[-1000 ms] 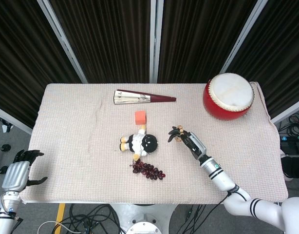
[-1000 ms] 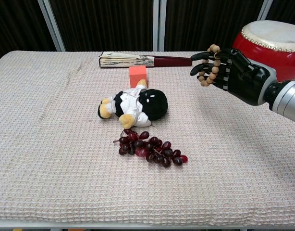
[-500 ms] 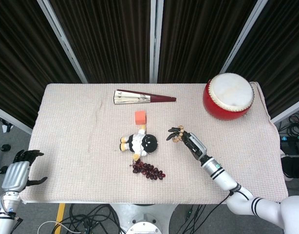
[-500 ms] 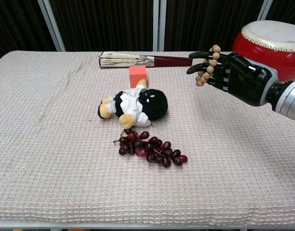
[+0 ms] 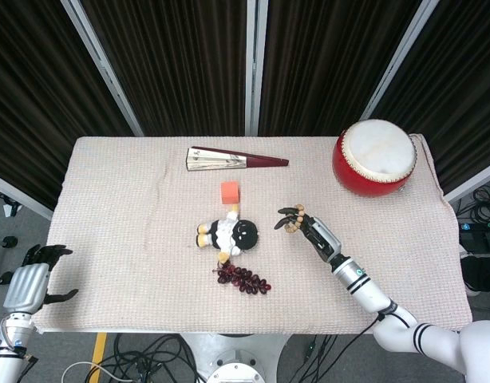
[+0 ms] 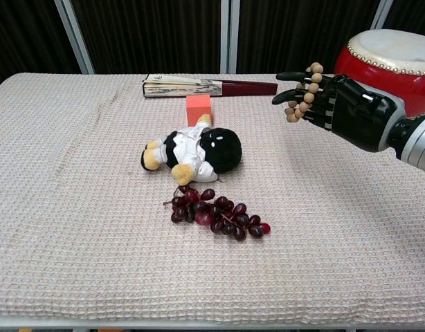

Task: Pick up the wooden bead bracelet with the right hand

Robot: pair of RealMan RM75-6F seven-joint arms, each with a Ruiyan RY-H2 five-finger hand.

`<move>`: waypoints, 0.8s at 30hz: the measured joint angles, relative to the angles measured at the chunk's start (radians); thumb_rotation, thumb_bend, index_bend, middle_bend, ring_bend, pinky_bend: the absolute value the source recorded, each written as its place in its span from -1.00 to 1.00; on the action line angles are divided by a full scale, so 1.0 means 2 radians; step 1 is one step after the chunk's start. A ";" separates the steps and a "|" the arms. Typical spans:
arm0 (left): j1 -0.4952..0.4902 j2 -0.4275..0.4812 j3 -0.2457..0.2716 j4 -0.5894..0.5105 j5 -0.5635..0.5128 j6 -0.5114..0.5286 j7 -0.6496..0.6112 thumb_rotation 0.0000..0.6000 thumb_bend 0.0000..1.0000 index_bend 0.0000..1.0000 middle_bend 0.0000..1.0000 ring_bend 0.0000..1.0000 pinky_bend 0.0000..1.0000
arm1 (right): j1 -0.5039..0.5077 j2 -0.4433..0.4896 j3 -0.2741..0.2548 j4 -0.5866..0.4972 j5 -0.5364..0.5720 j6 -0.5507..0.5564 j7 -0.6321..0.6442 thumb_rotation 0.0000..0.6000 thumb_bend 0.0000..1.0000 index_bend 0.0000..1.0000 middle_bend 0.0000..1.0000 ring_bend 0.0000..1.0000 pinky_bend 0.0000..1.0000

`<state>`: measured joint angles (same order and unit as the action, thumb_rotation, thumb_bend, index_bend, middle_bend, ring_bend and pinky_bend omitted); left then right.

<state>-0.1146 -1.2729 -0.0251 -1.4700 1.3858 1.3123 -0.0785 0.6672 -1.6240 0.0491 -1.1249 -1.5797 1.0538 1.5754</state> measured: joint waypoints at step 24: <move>-0.003 0.002 0.001 -0.003 -0.004 -0.006 0.003 1.00 -1.00 -0.48 -0.69 -0.78 -0.89 | 0.005 0.007 -0.003 -0.023 0.002 0.004 -0.014 -0.33 0.30 -0.06 0.02 -0.85 -1.00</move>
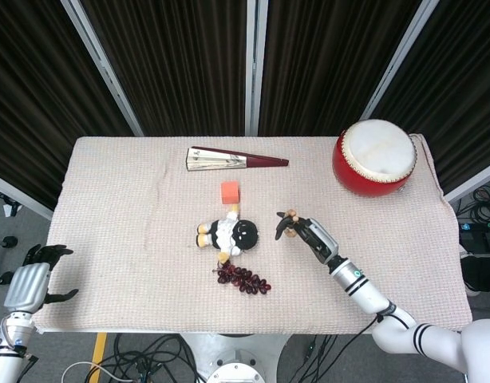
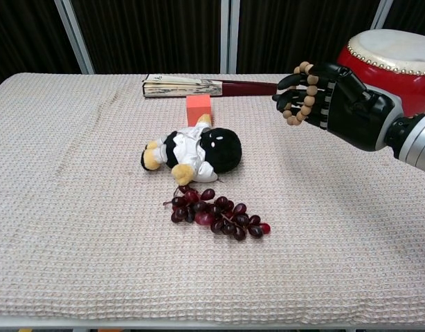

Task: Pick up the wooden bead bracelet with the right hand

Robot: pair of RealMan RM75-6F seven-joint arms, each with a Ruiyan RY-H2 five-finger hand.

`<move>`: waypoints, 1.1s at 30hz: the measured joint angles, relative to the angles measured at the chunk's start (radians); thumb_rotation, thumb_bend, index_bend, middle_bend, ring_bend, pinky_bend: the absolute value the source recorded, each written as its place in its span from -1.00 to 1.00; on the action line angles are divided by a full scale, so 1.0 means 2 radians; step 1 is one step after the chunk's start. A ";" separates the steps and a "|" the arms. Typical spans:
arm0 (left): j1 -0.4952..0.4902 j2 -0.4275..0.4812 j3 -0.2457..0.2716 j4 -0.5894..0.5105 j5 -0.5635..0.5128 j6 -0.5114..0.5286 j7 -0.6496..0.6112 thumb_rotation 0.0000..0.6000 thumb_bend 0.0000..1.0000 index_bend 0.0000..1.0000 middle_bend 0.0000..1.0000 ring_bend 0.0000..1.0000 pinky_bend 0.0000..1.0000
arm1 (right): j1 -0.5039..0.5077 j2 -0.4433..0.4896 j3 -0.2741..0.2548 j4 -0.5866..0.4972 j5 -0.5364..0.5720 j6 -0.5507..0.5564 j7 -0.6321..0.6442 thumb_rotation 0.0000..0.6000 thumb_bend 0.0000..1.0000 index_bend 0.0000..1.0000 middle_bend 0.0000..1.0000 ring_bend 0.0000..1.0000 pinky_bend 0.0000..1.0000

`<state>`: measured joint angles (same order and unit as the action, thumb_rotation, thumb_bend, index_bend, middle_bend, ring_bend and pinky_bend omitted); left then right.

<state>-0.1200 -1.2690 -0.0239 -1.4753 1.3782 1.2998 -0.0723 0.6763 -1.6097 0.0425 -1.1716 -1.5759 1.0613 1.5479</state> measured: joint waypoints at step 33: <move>0.000 -0.002 0.001 0.003 0.002 0.001 -0.004 1.00 -1.00 -0.48 -0.69 -0.78 -0.89 | 0.002 0.005 -0.027 0.016 -0.039 0.048 0.026 -0.33 1.00 -0.50 -0.32 -1.00 -1.00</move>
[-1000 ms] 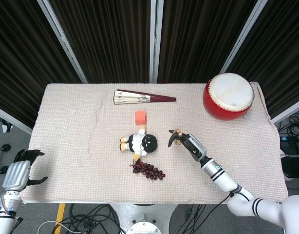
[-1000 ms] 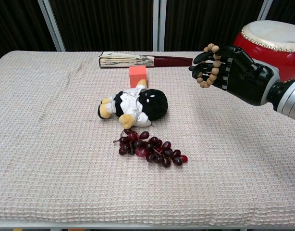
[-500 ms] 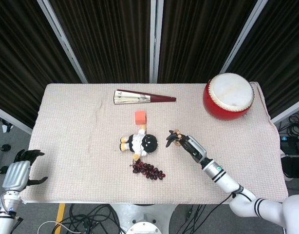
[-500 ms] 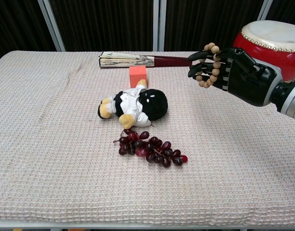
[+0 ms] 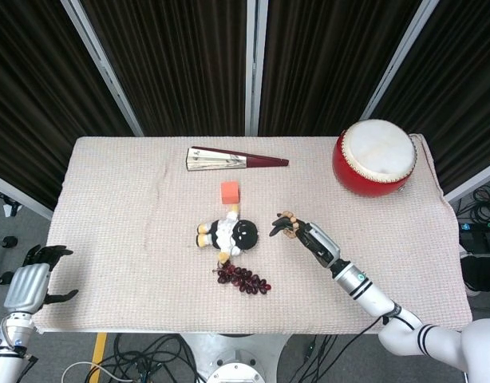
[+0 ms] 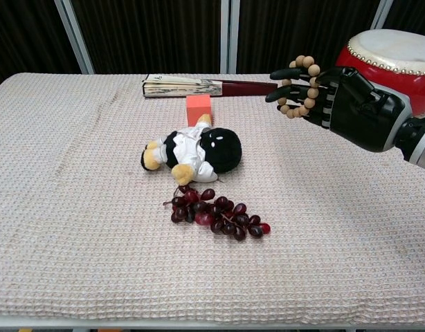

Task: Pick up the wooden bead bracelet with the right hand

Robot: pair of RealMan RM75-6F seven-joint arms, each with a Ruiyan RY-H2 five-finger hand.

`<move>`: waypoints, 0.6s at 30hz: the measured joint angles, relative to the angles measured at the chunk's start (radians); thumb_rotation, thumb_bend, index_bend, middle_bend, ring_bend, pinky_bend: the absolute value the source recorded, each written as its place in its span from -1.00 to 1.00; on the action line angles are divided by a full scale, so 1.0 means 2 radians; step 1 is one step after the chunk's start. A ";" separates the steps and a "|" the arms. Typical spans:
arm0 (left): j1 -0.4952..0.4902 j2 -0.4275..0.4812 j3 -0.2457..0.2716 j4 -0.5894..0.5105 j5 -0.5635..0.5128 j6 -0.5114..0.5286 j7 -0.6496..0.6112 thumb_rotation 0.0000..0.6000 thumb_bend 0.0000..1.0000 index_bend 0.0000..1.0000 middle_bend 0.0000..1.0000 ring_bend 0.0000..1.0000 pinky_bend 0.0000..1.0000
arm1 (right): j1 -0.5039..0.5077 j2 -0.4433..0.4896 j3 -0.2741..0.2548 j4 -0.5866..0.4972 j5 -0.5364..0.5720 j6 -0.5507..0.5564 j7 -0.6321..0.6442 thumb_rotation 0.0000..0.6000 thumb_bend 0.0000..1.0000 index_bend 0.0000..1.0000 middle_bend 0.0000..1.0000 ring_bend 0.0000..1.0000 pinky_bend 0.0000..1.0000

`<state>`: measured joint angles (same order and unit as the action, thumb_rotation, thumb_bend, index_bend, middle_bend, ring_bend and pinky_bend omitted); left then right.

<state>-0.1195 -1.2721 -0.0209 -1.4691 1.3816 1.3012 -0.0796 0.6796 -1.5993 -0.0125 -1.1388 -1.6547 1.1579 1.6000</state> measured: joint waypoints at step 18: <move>0.000 0.001 0.000 -0.002 0.001 0.001 0.001 1.00 -1.00 -0.48 -0.69 -0.78 -0.89 | -0.002 0.003 -0.003 0.003 0.006 0.010 0.004 -0.33 0.86 -0.65 -0.31 -1.00 -1.00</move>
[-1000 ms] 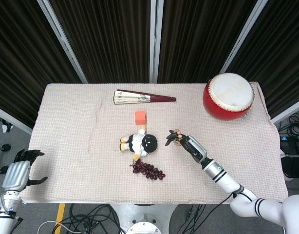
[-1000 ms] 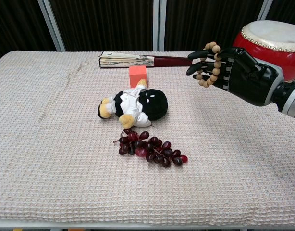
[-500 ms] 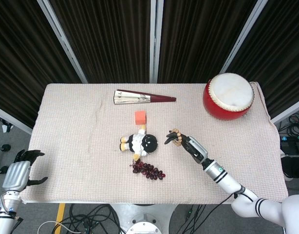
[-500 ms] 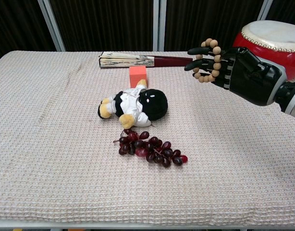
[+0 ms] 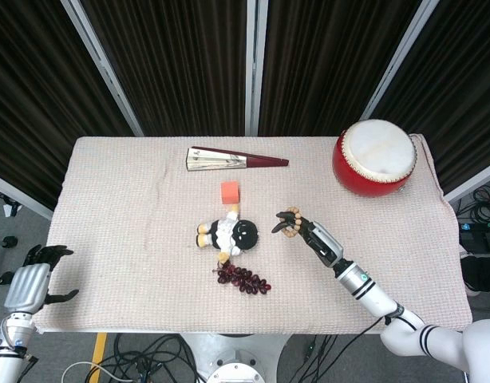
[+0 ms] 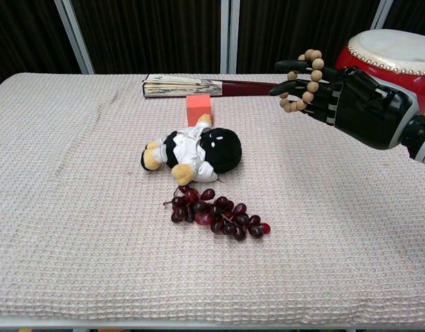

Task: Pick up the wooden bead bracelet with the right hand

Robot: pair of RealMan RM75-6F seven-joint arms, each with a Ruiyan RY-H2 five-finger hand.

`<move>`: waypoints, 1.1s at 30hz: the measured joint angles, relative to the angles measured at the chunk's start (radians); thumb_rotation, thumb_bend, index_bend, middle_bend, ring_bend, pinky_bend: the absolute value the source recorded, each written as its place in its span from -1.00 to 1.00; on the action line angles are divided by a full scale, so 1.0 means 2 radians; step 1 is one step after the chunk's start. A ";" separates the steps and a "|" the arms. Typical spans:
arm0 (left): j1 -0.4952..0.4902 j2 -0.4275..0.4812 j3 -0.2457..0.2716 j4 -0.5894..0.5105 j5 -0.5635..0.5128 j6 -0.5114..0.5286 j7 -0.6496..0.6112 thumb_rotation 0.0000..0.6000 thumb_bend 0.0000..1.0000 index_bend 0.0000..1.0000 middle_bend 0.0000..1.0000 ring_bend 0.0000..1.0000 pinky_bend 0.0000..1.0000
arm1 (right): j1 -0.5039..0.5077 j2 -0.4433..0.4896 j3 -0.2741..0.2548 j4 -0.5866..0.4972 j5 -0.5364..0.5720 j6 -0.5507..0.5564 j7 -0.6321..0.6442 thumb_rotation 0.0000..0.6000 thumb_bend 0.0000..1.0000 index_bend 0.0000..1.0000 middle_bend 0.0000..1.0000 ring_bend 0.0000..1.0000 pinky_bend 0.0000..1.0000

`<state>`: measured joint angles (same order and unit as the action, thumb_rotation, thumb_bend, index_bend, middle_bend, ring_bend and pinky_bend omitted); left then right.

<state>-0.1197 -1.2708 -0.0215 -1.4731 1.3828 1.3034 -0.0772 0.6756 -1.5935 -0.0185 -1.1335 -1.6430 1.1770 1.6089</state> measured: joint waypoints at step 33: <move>-0.005 0.002 0.000 -0.005 0.002 -0.003 0.003 1.00 -1.00 -0.48 -0.69 -0.78 -0.90 | -0.047 0.040 0.003 -0.045 0.029 0.015 -0.103 0.53 -0.59 -0.06 0.03 -0.84 -1.00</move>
<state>-0.1289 -1.2676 -0.0225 -1.4836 1.3876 1.2976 -0.0721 0.5825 -1.5131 -0.0132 -1.2240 -1.5858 1.2064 1.4032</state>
